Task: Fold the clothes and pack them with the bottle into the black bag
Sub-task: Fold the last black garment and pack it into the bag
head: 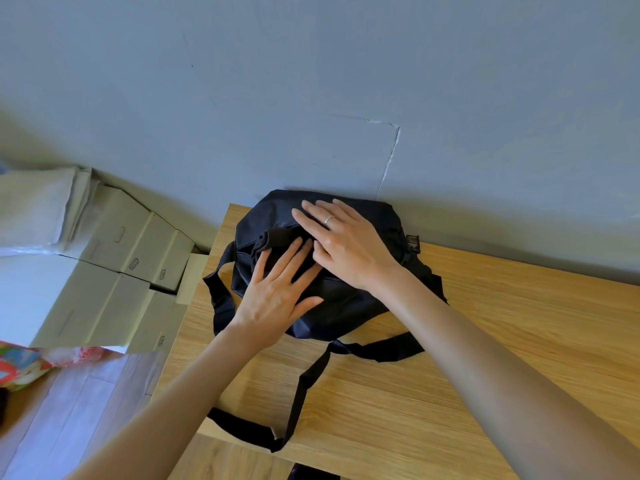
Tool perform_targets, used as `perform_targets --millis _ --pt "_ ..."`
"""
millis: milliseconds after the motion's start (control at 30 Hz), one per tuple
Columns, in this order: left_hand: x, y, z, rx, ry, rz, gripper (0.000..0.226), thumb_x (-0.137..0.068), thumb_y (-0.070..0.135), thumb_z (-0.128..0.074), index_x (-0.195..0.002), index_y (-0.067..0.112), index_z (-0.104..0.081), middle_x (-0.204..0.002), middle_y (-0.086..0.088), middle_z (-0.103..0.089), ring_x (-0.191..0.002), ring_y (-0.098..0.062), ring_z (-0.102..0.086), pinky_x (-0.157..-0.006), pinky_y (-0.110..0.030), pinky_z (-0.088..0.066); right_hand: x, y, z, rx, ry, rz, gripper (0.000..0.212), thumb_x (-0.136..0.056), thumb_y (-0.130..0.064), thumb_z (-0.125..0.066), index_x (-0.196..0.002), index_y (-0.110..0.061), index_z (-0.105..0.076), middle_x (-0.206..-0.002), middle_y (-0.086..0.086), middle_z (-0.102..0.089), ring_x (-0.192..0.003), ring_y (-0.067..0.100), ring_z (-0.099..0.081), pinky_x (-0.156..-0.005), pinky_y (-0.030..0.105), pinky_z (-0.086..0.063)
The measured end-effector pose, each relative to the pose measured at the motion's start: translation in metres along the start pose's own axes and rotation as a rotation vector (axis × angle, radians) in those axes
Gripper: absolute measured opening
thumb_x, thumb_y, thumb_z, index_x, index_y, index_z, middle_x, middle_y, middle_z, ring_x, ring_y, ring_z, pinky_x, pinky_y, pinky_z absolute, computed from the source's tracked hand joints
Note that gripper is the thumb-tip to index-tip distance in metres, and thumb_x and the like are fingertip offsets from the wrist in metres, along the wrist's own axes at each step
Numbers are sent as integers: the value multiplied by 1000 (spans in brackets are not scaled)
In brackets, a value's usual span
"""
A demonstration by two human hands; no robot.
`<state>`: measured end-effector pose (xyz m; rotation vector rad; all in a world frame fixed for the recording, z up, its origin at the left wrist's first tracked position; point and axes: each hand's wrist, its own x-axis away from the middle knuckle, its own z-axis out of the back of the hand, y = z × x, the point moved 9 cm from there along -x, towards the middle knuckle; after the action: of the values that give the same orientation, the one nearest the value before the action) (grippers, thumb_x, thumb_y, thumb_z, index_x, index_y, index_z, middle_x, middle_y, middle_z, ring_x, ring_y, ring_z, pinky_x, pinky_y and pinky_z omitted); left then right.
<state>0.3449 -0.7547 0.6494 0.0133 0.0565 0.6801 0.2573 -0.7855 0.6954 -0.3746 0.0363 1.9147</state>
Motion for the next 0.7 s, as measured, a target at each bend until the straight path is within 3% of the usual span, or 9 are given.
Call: perform_targets --millis 233,433,533,600,700 --pt "-1 -4 -13 -13 -105 -92 58 -98 55 -12 -138 28 -44 -152 -7 -31 -145 -25 -13 -111 -57 -17 -17 4 -10 -13 15 -35 56 -77 3 -69 -131 -7 -54 -129 15 -59 -119 31 -56 -100 42 -43" --pt "-5 -6 -18 -9 -124 -152 54 -97 56 -18 -137 30 -44 -152 -5 -31 -144 -25 -10 -109 -57 -9 -19 2 0 -8 108 0 48 -67 3 -79 -113 -1 -66 -114 16 -67 -105 30 -65 -89 39 -51" --pt "-5 -7 -20 -7 -128 -157 55 -97 57 -19 -137 29 -44 -152 -5 -32 -145 -26 -11 -109 -58 -8 -23 3 -10 7 24 -13 52 -72 -7 -79 -121 -4 -62 -120 14 -65 -110 29 -62 -92 39 -50" --pt "-4 -6 -19 -6 -116 -164 55 -97 57 -19 -136 29 -46 -151 -6 -34 -144 -26 -13 -108 -59 -9 -28 8 -17 5 -11 -69 59 -67 1 -79 -122 -4 -61 -120 15 -64 -110 31 -62 -91 41 -51" --pt "-4 -3 -14 6 -86 -172 56 -96 56 -18 -131 29 -52 -148 -6 -38 -143 -27 -19 -106 -59 -12 -40 7 -17 -30 16 -121 53 -67 8 -74 -118 0 -63 -114 19 -67 -104 34 -65 -86 42 -53"
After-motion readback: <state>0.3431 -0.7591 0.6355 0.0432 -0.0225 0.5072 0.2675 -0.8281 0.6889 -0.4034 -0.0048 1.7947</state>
